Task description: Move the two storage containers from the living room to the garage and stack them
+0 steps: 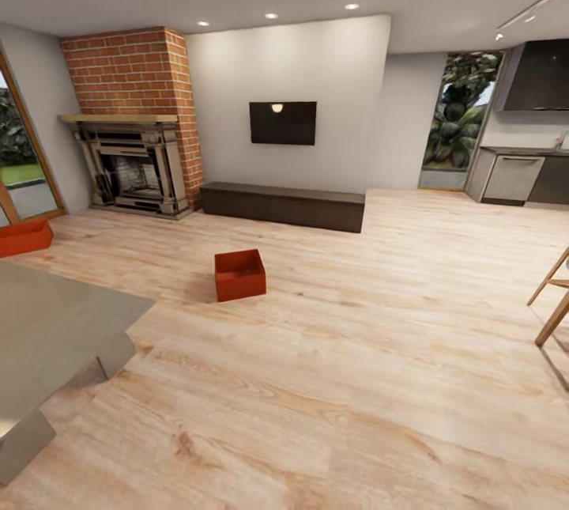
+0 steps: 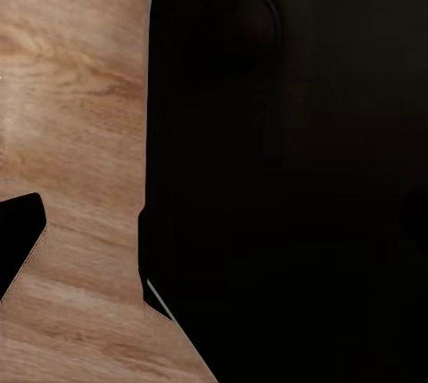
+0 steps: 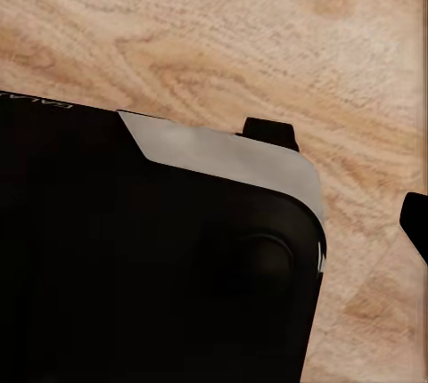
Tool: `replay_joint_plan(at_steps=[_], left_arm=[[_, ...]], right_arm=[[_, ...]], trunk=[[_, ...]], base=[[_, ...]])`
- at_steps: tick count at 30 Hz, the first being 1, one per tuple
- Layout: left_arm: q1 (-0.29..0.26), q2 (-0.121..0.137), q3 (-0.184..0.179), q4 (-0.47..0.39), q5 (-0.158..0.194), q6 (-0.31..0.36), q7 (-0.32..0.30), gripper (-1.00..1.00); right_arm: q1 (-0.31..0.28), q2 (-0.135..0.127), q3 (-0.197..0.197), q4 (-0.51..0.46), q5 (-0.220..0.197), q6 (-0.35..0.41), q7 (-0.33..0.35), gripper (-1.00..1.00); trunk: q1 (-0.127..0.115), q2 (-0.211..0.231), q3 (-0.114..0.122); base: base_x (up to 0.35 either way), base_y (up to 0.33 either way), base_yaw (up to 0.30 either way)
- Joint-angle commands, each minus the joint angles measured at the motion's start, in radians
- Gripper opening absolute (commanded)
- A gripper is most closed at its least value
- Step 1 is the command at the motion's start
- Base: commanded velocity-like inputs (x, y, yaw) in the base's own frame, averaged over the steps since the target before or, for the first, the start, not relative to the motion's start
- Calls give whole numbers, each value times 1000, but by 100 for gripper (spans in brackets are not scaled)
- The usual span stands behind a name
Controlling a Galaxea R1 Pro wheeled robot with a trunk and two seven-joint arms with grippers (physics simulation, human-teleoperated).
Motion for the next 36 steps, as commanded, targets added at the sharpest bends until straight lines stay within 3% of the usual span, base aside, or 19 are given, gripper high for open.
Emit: replay_joint_plan(at_steps=[1,36], left_arm=[[0,0,0,-1,8,0,-1,100],[0,0,0,-1,8,0,-1,100]], right_arm=[[-1,0,7,3,-10,-6,3,100],[-1,1,7,3,-10,-6,4,100]], trunk=[[1,0,-1],[1,0,-1]], base=[[322,0,0],[322,0,0]])
